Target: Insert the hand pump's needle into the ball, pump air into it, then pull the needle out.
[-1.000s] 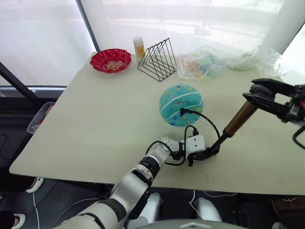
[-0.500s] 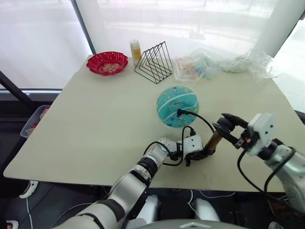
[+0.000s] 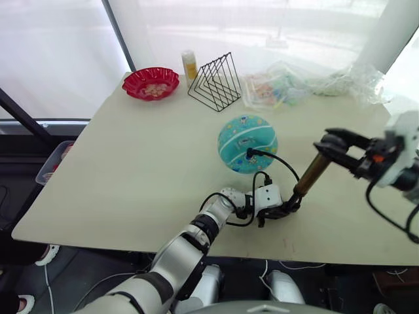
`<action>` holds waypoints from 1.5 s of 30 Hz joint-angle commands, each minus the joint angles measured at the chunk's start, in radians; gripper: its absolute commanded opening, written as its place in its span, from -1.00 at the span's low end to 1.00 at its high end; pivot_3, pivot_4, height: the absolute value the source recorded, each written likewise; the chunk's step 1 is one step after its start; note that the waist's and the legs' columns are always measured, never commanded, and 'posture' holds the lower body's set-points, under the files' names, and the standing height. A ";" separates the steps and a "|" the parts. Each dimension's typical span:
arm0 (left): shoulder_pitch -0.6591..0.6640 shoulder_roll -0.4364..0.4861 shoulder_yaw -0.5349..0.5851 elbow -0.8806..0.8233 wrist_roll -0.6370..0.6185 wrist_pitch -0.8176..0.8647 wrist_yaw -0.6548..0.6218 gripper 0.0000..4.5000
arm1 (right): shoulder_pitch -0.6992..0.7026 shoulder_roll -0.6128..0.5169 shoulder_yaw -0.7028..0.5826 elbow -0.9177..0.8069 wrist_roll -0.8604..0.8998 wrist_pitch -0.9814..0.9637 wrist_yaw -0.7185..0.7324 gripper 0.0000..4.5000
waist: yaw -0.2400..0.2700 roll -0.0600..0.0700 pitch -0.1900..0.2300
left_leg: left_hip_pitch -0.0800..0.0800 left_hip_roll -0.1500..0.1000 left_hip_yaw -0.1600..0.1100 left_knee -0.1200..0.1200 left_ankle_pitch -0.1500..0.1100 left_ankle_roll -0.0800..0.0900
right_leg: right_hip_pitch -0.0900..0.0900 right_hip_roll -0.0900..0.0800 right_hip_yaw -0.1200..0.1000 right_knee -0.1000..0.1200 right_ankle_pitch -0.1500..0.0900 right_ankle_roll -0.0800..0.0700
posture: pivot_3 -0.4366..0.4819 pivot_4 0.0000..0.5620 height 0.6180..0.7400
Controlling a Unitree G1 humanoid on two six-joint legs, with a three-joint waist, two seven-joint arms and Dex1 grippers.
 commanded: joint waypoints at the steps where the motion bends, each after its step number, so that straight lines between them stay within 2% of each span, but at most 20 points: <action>1: 0.077 0.044 -0.071 0.135 0.099 0.090 0.007 -0.52 | -0.116 -0.098 -0.213 -0.013 0.175 0.040 -0.015 -0.16 | 0.000 0.001 0.001 | -0.001 -0.001 0.001 0.000 0.000 0.000 | -0.001 -0.001 0.001 0.000 0.000 0.000 | -0.05 -0.47 1.00; 6: 0.077 0.046 -0.071 0.134 0.099 0.088 0.005 -0.52 | -0.181 -0.164 -0.273 0.016 0.257 0.108 -0.043 -0.16 | 0.001 0.001 0.004 | -0.002 -0.001 0.001 0.000 0.000 0.000 | -0.002 -0.002 0.000 0.000 -0.002 0.003 | -0.05 -0.47 1.00; 10: 0.078 0.048 -0.071 0.133 0.099 0.087 0.004 -0.52 | -0.109 -0.130 -0.264 -0.011 0.208 0.122 -0.026 -0.16 | 0.004 0.001 0.004 | -0.003 -0.001 0.001 0.001 0.000 0.000 | -0.004 -0.002 0.000 0.000 0.000 0.000 | -0.05 -0.47 1.00; 12: 0.077 0.049 -0.072 0.133 0.099 0.087 0.004 -0.52 | -0.043 -0.092 -0.214 -0.050 0.119 0.088 -0.005 -0.16 | 0.008 -0.001 0.003 | -0.003 -0.001 0.001 0.000 0.000 0.000 | -0.004 -0.002 0.000 0.000 0.000 0.000 | -0.05 -0.47 1.00; 14: 0.077 0.049 -0.072 0.132 0.099 0.087 0.004 -0.52 | 0.064 -0.008 -0.103 -0.085 -0.025 0.008 -0.004 -0.16 | 0.008 -0.002 0.002 | -0.002 -0.001 0.001 0.000 0.000 0.000 | -0.003 -0.001 0.000 0.000 0.000 0.000 | -0.05 -0.47 1.00; 17: 0.076 0.049 -0.070 0.132 0.098 0.088 0.006 -0.52 | 0.183 0.097 0.041 -0.071 -0.210 -0.125 0.007 -0.16 | 0.005 -0.012 -0.007 | 0.003 0.001 0.001 -0.002 0.000 0.000 | 0.000 0.001 0.000 0.001 -0.004 0.006 | -0.05 -0.47 1.00; 23: 0.075 0.051 -0.072 0.132 0.098 0.088 0.008 -0.52 | 0.244 0.201 0.229 0.056 -0.429 -0.337 0.059 -0.16 | -0.017 -0.013 -0.013 | 0.008 0.001 0.002 -0.001 -0.003 -0.004 | 0.005 0.001 0.002 0.001 -0.004 0.008 | -0.05 -0.47 1.00; 28: 0.074 0.050 -0.071 0.132 0.098 0.091 0.010 -0.52 | 0.255 0.282 0.319 0.200 -0.558 -0.494 0.064 -0.16 | -0.017 -0.014 -0.015 | 0.009 0.001 0.001 -0.001 -0.003 -0.004 | 0.006 0.002 0.003 0.001 -0.005 0.007 | -0.05 -0.47 1.00; 31: 0.075 0.049 -0.070 0.131 0.096 0.092 0.011 -0.52 | 0.238 0.290 0.302 0.179 -0.529 -0.493 0.070 -0.16 | -0.016 -0.012 -0.014 | 0.009 0.001 0.002 -0.001 -0.002 -0.004 | 0.006 0.002 0.004 0.002 -0.004 0.007 | -0.05 -0.47 1.00; 37: 0.074 0.050 -0.069 0.133 0.096 0.093 0.012 -0.52 | 0.176 0.203 0.150 0.067 -0.347 -0.361 0.078 -0.16 | -0.013 -0.008 -0.011 | 0.008 0.000 0.002 -0.001 -0.002 -0.004 | 0.005 0.002 0.005 0.002 -0.005 0.007 | -0.05 -0.47 1.00; 41: 0.072 0.049 -0.071 0.134 0.098 0.092 0.010 -0.52 | 0.098 0.105 -0.004 -0.013 -0.152 -0.235 0.067 -0.16 | -0.009 -0.005 -0.008 | 0.004 -0.001 0.002 0.000 -0.001 -0.002 | 0.002 0.001 0.005 0.002 -0.004 0.007 | -0.05 -0.47 1.00; 45: 0.069 0.043 -0.074 0.136 0.100 0.090 0.004 -0.52 | 0.004 -0.017 -0.142 -0.014 -0.010 -0.126 0.068 -0.16 | -0.005 -0.003 -0.001 | 0.003 -0.001 0.002 0.000 0.000 0.000 | 0.001 0.000 0.004 0.002 -0.004 0.007 | -0.05 -0.47 1.00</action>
